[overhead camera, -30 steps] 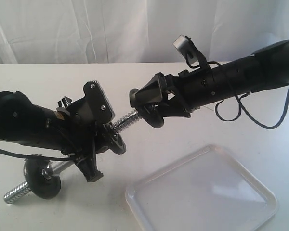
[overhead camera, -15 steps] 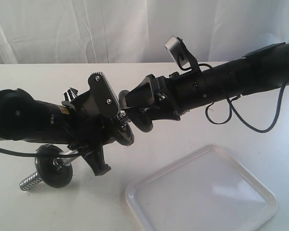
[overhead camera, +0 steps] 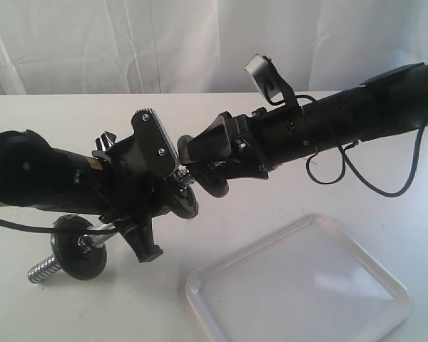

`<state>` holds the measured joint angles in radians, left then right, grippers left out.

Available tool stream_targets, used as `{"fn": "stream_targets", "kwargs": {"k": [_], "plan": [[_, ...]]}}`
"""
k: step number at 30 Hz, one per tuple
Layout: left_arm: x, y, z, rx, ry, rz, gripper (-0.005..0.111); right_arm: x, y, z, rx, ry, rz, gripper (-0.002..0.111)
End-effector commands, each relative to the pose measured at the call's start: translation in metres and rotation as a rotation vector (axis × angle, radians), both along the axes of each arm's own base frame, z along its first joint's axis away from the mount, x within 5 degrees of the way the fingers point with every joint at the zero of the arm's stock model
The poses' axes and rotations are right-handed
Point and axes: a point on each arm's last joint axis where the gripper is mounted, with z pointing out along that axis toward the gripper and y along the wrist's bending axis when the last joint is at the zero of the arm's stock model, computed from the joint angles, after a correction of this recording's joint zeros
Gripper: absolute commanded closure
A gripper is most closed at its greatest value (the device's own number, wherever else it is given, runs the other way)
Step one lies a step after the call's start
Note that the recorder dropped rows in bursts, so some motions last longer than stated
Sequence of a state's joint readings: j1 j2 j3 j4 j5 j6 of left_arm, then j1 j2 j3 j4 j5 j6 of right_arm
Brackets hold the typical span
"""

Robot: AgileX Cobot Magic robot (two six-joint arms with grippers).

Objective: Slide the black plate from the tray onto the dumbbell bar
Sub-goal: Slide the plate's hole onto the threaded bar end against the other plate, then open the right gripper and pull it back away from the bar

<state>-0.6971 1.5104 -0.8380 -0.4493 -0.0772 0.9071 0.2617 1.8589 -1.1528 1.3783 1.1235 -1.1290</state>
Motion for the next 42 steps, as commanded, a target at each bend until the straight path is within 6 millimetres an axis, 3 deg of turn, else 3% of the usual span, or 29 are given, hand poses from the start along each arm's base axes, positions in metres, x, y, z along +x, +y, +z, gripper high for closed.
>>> {"fn": "stream_targets", "kwargs": {"k": [1,7,15,35,42], "plan": [[0.012,0.002,0.035,-0.141,-0.166,0.105,0.107,-0.007,0.001,0.014,0.091,0.013,0.052,0.038],[0.011,0.002,0.034,-0.136,-0.155,0.099,0.107,-0.007,0.001,0.014,0.092,0.034,0.043,0.036],[0.011,0.002,0.034,-0.134,-0.146,0.096,0.107,-0.007,0.001,0.014,0.093,0.034,0.042,0.020],[0.011,0.002,0.034,-0.134,-0.146,0.096,0.107,-0.006,0.001,0.014,0.090,0.100,0.018,0.014],[0.011,0.002,0.034,-0.134,-0.146,0.096,0.107,0.004,-0.018,0.016,0.091,0.085,-0.036,0.014]]}}
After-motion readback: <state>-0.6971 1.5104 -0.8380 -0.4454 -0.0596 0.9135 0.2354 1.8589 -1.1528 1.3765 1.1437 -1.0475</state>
